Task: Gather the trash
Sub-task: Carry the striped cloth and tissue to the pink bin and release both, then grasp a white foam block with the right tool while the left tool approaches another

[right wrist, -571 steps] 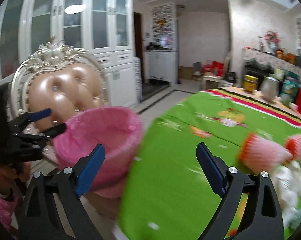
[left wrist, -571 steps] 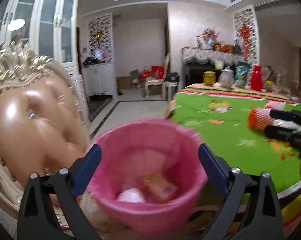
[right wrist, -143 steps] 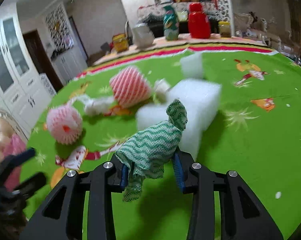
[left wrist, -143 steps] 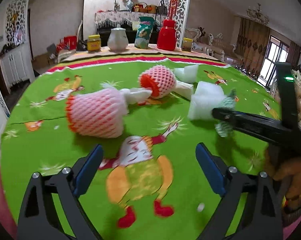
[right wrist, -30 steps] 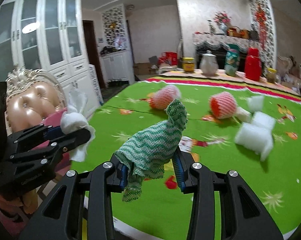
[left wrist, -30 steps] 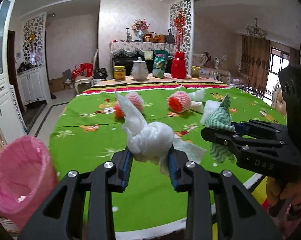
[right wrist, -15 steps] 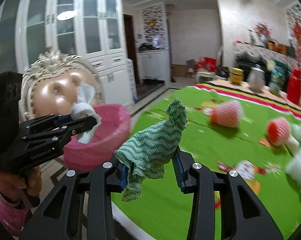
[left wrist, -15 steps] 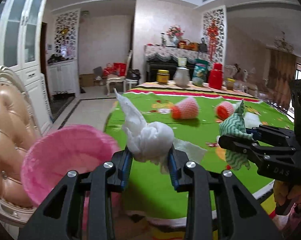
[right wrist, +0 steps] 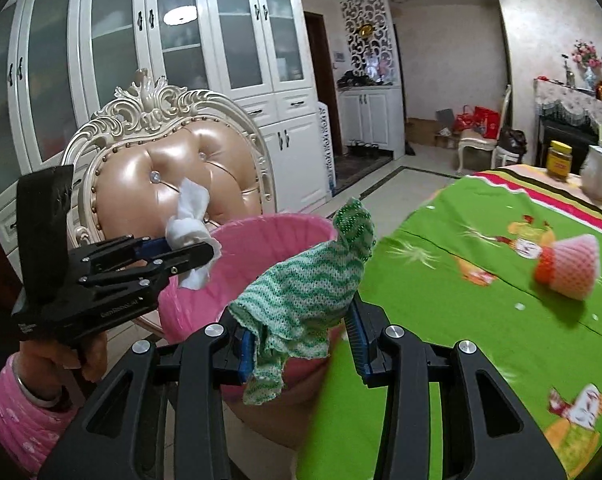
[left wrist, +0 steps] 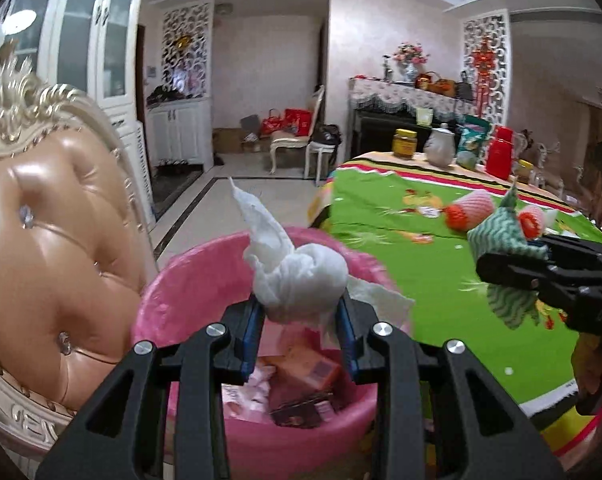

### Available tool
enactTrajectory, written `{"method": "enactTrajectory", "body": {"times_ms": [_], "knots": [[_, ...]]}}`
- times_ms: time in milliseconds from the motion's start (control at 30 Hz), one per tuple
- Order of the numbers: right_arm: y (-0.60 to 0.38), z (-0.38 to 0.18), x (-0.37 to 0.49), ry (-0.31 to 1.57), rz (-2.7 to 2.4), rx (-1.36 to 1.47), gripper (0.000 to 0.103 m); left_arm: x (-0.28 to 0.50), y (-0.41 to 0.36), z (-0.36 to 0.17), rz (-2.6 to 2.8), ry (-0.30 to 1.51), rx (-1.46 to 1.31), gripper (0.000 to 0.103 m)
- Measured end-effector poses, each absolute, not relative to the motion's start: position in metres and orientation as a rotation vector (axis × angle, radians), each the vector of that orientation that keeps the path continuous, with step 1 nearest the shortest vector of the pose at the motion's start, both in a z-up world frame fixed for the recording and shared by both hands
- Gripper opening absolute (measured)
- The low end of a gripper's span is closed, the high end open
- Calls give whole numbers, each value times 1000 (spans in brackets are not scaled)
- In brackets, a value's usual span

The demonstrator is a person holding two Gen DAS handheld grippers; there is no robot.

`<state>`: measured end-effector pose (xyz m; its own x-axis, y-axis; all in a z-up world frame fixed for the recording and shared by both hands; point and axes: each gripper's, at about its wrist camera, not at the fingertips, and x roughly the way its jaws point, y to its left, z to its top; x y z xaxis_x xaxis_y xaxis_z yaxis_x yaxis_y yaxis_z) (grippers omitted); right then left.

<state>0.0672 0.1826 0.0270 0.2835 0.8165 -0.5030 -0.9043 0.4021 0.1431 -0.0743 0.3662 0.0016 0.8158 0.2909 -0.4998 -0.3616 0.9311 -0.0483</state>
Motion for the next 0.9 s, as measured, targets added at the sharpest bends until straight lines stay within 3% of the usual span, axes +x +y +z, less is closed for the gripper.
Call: {"method": "enactTrajectory", "body": {"times_ms": [233,267,367,433,467,600,900], "knots": [[224,22,69,562,1209,-210,39,-64,389,-13,387,523,-159,35],[229,21,70,563,1219,-212,40,-63,392,-16,395,523,-162,40],[250,15,72,579,1255,-229,46,-63,404,-24,433,538,-169,66],[261,9,73,596,1265,-246,75,-66,410,-30,477,547,-172,75],[262,7,73,595,1264,-244,77,-69,412,-30,493,545,-174,80],[251,4,80,608,1263,-197,77,-85,418,-27,533,518,-180,93],[171,27,73,511,1145,-270,77,-77,351,-2,436,488,-73,98]]}}
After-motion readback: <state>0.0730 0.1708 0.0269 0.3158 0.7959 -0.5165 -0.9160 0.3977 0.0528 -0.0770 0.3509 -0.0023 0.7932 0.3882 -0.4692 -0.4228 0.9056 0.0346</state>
